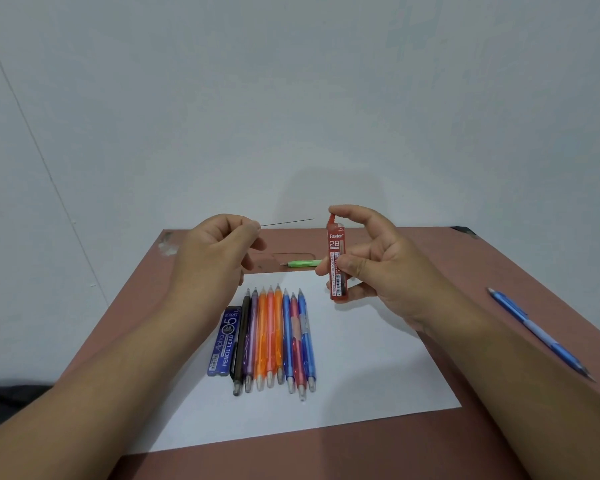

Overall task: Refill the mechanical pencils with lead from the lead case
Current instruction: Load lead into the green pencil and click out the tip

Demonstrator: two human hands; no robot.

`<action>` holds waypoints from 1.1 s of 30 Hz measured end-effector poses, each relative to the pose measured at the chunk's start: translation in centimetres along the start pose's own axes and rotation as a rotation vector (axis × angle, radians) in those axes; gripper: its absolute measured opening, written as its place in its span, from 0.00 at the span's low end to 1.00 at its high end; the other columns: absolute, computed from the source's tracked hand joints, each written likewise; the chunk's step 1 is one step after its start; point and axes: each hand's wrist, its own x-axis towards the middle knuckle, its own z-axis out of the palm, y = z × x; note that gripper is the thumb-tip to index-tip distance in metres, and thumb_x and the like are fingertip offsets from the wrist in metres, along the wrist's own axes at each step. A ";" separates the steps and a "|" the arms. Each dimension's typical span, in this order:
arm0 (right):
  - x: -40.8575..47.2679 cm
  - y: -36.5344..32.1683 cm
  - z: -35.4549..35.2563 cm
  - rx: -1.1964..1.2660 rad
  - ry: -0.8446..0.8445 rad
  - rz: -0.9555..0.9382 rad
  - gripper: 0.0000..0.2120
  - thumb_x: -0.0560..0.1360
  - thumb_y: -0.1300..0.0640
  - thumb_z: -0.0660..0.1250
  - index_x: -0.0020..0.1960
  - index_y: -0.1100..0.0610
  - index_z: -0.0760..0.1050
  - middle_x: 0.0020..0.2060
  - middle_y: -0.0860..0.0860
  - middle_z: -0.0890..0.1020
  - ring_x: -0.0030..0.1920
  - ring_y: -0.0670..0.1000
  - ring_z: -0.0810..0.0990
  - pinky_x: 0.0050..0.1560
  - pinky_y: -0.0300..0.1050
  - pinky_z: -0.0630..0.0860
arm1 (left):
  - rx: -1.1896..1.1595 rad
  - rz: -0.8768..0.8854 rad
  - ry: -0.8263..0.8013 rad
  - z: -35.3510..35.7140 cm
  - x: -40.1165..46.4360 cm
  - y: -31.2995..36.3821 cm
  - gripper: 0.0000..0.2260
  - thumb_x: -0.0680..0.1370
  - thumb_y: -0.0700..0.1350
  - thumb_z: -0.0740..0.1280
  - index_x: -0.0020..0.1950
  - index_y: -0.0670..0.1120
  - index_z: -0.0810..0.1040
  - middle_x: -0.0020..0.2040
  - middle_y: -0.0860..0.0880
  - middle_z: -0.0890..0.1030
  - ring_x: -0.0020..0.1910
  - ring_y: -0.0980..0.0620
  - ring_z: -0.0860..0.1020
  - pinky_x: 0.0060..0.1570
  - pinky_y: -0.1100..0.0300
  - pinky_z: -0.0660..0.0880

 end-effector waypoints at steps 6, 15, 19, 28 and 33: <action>0.1 0.0 -0.1 -0.006 0.018 0.017 0.20 0.81 0.65 0.64 0.64 0.41 0.69 0.44 0.53 0.88 0.43 0.52 0.86 0.42 0.51 0.85 | 0.007 0.003 -0.005 0.1 0.0 -0.1 0.08 0.80 0.49 0.66 0.45 0.49 0.81 0.41 0.53 0.84 0.35 0.54 0.77 0.36 0.56 0.76; -0.2 -0.1 -0.5 -0.092 -0.048 0.112 0.16 0.78 0.66 0.70 0.59 0.47 0.75 0.44 0.52 0.87 0.47 0.52 0.88 0.40 0.50 0.84 | 0.020 0.007 -0.002 0.0 0.0 -0.2 0.08 0.80 0.49 0.66 0.46 0.49 0.81 0.41 0.54 0.84 0.32 0.58 0.76 0.35 0.58 0.75; -0.3 -0.2 -0.6 -0.181 -0.135 0.224 0.16 0.73 0.65 0.76 0.57 0.53 0.77 0.42 0.49 0.86 0.46 0.52 0.88 0.41 0.52 0.86 | 0.040 0.024 0.004 0.1 0.0 -0.2 0.08 0.81 0.50 0.66 0.46 0.49 0.81 0.40 0.55 0.84 0.31 0.60 0.76 0.34 0.59 0.75; -0.1 0.7 -0.7 -0.606 -0.220 0.205 0.08 0.71 0.47 0.79 0.48 0.44 0.83 0.41 0.39 0.84 0.42 0.36 0.81 0.36 0.32 0.78 | 0.112 0.069 -0.028 0.2 -0.4 -0.1 0.09 0.81 0.51 0.66 0.46 0.48 0.81 0.34 0.59 0.82 0.29 0.64 0.76 0.27 0.72 0.70; 0.0 1.3 -1.0 -0.517 0.158 -0.178 0.05 0.74 0.51 0.76 0.47 0.43 0.82 0.36 0.44 0.80 0.38 0.43 0.77 0.34 0.31 0.73 | 0.142 0.101 -0.087 0.3 -0.4 -0.3 0.07 0.80 0.51 0.67 0.46 0.51 0.81 0.38 0.57 0.83 0.32 0.64 0.76 0.35 0.65 0.72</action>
